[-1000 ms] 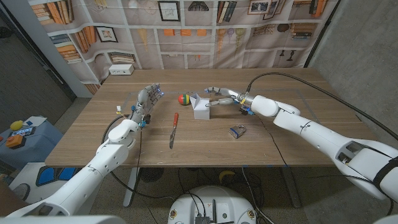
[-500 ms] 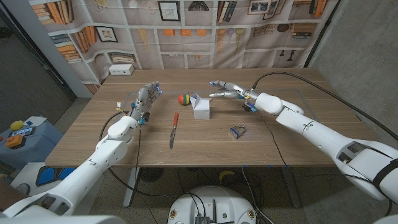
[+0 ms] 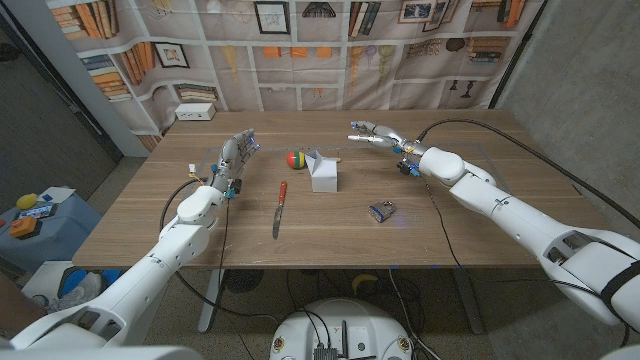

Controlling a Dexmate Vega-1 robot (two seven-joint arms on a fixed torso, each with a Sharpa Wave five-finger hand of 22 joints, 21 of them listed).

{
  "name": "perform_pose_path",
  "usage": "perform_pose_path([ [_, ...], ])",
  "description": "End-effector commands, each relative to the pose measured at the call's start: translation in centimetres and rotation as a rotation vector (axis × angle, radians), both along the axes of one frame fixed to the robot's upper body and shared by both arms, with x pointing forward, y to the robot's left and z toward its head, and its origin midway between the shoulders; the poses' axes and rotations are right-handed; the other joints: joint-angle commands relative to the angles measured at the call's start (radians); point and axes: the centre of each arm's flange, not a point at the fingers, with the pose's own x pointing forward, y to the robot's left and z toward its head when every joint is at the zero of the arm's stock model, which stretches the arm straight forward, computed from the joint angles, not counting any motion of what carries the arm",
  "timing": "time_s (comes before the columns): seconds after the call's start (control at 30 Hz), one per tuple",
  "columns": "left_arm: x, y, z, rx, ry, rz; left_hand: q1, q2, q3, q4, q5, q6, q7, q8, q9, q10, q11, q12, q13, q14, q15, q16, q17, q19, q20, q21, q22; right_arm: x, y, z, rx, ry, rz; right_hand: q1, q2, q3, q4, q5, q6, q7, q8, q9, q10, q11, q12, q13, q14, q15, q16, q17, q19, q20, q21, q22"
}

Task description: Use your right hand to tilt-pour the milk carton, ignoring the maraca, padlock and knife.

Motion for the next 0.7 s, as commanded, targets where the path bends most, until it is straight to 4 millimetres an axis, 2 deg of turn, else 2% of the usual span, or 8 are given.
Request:
perform_pose_path([
  [0.03, 0.0, 0.0, 0.0, -0.013, 0.004, 0.033, 0.013, 0.091, 0.002, -0.01, -0.002, 0.009, -0.001, 0.007, 0.004, 0.007, -0.004, 0.004, 0.002, 0.005, -0.004, 0.006, -0.001, 0.005, -0.001, 0.003, 0.004, -0.1, -3.3, 0.0, 0.101, 0.058, -0.04, -0.023, 0.002, -0.003, 0.004, 0.005, -0.004, 0.009, -0.006, 0.001, 0.003, 0.004, 0.005, -0.003, -0.008, -0.01, -0.006, 0.001, 0.001, -0.003, 0.003, 0.0],
  [0.13, -0.2, 0.0, -0.1, -0.036, -0.002, 0.043, 0.018, 0.093, 0.004, -0.014, -0.002, 0.02, 0.001, 0.01, 0.004, 0.009, -0.001, 0.005, 0.002, 0.006, -0.003, 0.006, -0.001, 0.006, -0.002, 0.003, 0.004, 0.0, -4.1, 0.0, 0.13, 0.074, -0.043, -0.033, 0.006, -0.005, 0.008, 0.005, -0.002, 0.01, -0.011, 0.0, 0.003, 0.004, 0.005, -0.008, -0.011, -0.022, -0.01, -0.001, -0.002, -0.008, 0.001, 0.0],
  [0.37, -0.6, -0.3, -0.4, -0.053, -0.002, 0.038, 0.023, 0.094, 0.006, -0.018, -0.003, 0.027, 0.001, 0.011, 0.004, 0.012, -0.001, 0.005, 0.002, 0.01, -0.004, 0.006, -0.001, 0.008, -0.003, 0.004, 0.004, 0.4, -5.2, 0.0, 0.188, 0.092, -0.039, -0.064, 0.02, -0.011, 0.021, 0.003, 0.015, 0.036, -0.017, -0.001, 0.014, 0.008, 0.01, -0.02, -0.001, -0.035, -0.011, -0.007, 0.006, -0.026, 0.001, 0.0],
  [0.7, -1.5, 0.3, -1.0, -0.082, -0.028, 0.093, 0.027, 0.095, 0.007, -0.022, -0.003, 0.031, 0.002, 0.011, 0.004, 0.016, -0.001, 0.006, 0.002, 0.01, -0.005, 0.006, -0.001, 0.009, -0.003, 0.004, 0.004, 0.6, -6.3, -0.2, 0.285, 0.123, -0.045, -0.083, 0.029, -0.014, 0.029, 0.001, 0.021, 0.029, -0.024, -0.002, 0.02, 0.009, 0.012, -0.028, 0.01, -0.029, -0.01, -0.01, 0.01, -0.027, 0.001, 0.0],
])
